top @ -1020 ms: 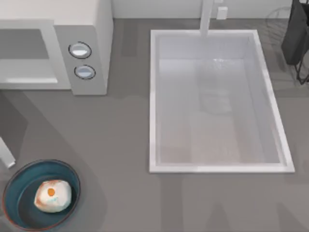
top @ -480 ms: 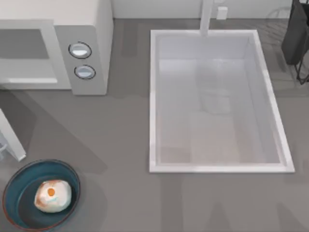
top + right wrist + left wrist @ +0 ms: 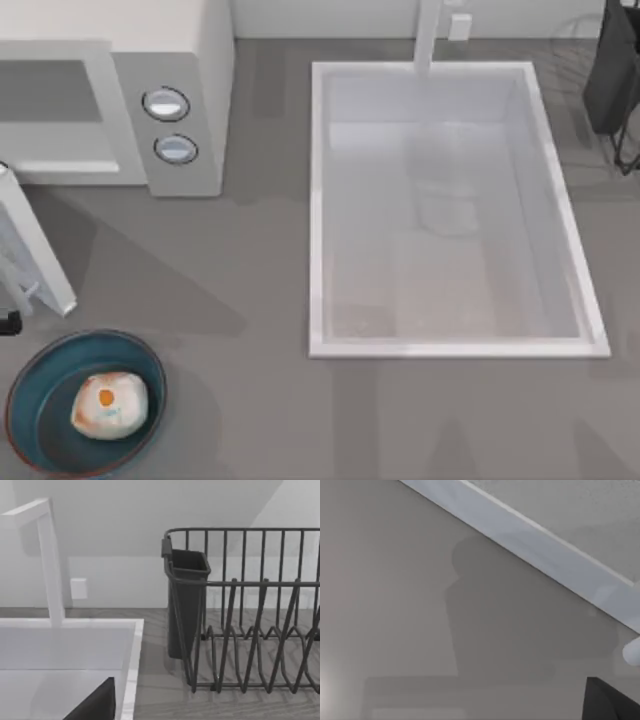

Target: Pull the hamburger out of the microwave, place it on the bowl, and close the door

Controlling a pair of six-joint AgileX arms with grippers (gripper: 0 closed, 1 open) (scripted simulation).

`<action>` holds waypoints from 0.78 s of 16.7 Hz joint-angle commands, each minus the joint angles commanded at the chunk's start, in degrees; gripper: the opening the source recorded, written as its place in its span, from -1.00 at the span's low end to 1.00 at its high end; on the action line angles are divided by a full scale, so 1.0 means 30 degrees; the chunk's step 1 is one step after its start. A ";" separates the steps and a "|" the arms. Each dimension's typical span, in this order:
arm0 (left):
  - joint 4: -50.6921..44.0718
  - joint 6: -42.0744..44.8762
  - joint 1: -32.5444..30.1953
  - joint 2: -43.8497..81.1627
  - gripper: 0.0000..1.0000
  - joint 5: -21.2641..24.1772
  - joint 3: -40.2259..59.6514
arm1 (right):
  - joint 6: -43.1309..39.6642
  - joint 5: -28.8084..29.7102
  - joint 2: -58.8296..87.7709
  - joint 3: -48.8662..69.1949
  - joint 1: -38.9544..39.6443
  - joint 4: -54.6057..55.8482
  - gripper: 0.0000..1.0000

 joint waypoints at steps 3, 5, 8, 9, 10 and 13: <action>0.0078 -0.2264 -0.3196 -0.1033 -1.00 -0.2052 -0.0594 | 0.0000 0.0000 0.0000 0.0000 0.0000 0.0000 1.00; 0.0120 -0.3381 -0.4476 -0.1590 -1.00 -0.3072 -0.0904 | 0.0000 0.0000 0.0000 0.0000 0.0000 0.0000 1.00; 0.0138 -0.3836 -0.4940 -0.1837 -1.00 -0.3502 -0.1039 | 0.0000 0.0000 0.0000 0.0000 0.0000 0.0000 1.00; 0.0138 -0.3836 -0.4940 -0.1837 -1.00 -0.3502 -0.1039 | 0.0000 0.0000 0.0000 0.0000 0.0000 0.0000 1.00; 0.0133 -0.3822 -0.4872 -0.1751 -1.00 -0.3427 -0.0964 | 0.0000 0.0000 0.0000 0.0000 0.0000 0.0000 1.00; 0.0503 -0.3823 -0.4892 -0.0993 -1.00 -0.3433 -0.0421 | 0.0000 0.0000 0.0000 0.0000 0.0000 0.0000 1.00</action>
